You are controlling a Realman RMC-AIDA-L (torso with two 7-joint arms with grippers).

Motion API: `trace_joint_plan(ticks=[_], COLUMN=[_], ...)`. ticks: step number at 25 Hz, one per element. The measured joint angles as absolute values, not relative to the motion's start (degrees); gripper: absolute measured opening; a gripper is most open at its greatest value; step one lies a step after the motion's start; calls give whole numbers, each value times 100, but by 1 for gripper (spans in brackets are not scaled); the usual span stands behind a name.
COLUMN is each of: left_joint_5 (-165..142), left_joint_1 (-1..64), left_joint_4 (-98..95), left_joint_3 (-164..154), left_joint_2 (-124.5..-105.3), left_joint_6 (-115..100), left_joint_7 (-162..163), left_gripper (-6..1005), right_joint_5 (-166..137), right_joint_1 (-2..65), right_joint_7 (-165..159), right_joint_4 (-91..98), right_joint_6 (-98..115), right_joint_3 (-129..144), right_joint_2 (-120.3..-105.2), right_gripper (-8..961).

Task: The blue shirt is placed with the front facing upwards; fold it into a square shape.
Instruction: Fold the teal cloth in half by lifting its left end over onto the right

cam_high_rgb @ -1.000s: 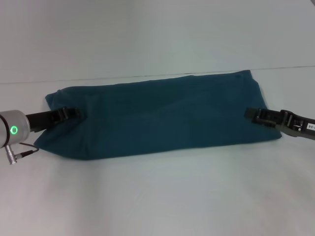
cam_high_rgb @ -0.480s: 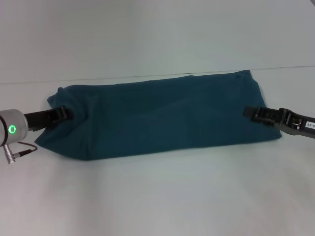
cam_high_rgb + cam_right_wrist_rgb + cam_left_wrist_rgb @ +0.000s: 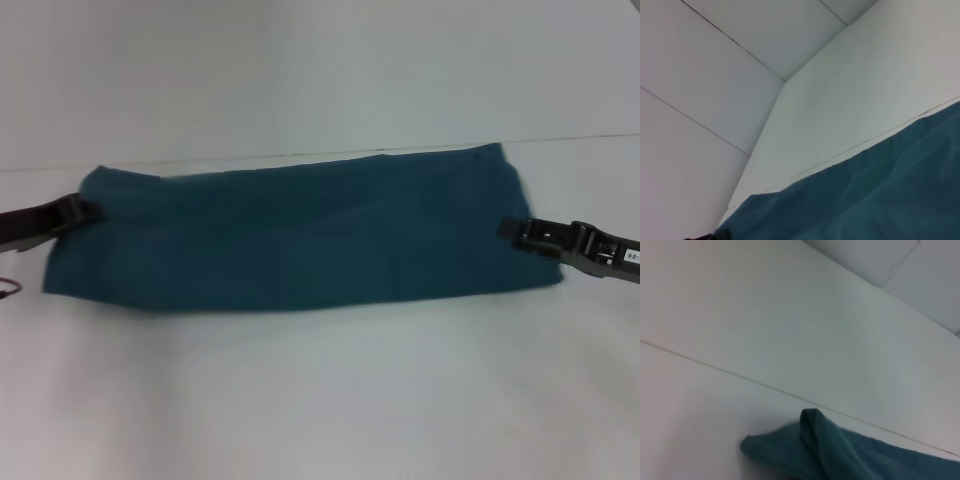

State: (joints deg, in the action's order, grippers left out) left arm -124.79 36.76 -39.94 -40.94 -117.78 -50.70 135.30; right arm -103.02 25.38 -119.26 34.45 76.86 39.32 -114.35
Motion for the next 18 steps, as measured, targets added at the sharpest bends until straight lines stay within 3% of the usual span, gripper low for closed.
trace_joint_plan(ticks=[18], left_joint_5=[-14036], left_joint_1=[3517], left_joint_4=[-4036], left_joint_3=[-3057], left_joint_2=[-11631], left_joint_6=[-4560], left_joint_7=[13817], left_gripper=[80], right_joint_5=[-10326], right_joint_1=[2543], right_joint_7=[-11936], right_joint_4=[3392], right_joint_6=[7682], right_joint_3=[3867], right_joint_2=[-11435], right_gripper=[537])
